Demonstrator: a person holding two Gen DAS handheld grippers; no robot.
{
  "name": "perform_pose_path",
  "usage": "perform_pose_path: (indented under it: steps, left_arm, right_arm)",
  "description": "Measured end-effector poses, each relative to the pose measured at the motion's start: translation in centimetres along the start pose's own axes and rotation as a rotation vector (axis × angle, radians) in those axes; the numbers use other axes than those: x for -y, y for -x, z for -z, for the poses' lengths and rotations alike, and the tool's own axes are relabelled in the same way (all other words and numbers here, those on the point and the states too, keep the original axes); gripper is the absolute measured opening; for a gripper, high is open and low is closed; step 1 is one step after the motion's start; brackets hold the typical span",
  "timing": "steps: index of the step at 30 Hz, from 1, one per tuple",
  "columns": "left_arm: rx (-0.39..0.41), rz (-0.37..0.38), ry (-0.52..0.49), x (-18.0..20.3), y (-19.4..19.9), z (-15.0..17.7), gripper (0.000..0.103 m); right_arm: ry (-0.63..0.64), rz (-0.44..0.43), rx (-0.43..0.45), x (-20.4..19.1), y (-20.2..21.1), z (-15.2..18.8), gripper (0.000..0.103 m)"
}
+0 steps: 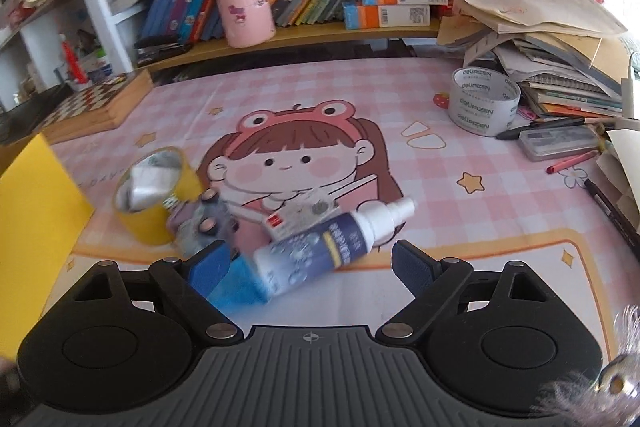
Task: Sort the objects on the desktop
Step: 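Move both open grippers toward the blue cloth and white spray bottle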
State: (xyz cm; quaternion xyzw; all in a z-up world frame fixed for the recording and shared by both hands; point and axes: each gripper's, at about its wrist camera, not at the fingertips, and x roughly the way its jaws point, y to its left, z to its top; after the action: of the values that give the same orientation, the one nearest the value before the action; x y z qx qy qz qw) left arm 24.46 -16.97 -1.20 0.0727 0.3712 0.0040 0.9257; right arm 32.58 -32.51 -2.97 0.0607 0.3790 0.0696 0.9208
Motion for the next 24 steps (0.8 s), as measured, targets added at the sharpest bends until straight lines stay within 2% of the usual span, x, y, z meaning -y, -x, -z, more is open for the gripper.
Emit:
perform_pose_path:
  steps: [4, 6, 8, 11, 14, 19, 20, 24]
  left_arm:
    - [-0.01, 0.047, -0.074, 1.6, -0.7, 0.0, 0.102]
    - [-0.012, 0.078, -0.104, 2.4, -1.1, -0.2, 0.102]
    - [-0.014, 0.108, -0.123, 3.2, -1.8, -0.5, 0.1]
    - [-0.022, 0.146, -0.131, 4.2, -3.0, -1.0, 0.092]
    - [-0.031, 0.19, -0.132, 5.1, -4.4, -1.4, 0.086]
    - [-0.055, 0.237, -0.156, 6.7, -6.6, -1.6, 0.081]
    - [-0.065, 0.238, -0.147, 6.8, -7.1, -1.8, 0.077]
    - [-0.094, 0.237, -0.01, 6.5, -8.5, -2.4, 0.073]
  right_arm:
    - [-0.097, 0.018, -0.038, 1.1, -2.2, -0.8, 0.084]
    - [-0.161, 0.017, -0.075, 2.0, -3.3, -0.9, 0.078]
    - [-0.211, -0.001, -0.1, 2.8, -3.9, -0.9, 0.059]
    - [-0.224, -0.03, -0.101, 3.8, -3.7, -1.0, 0.046]
    - [-0.242, -0.044, -0.107, 5.1, -3.1, -0.8, 0.045]
    - [-0.208, -0.01, -0.113, 6.7, -1.6, -0.3, 0.044]
    - [-0.189, 0.001, -0.112, 6.9, -1.3, -0.1, 0.043]
    - [-0.097, 0.029, -0.112, 7.4, -0.2, 0.5, 0.042]
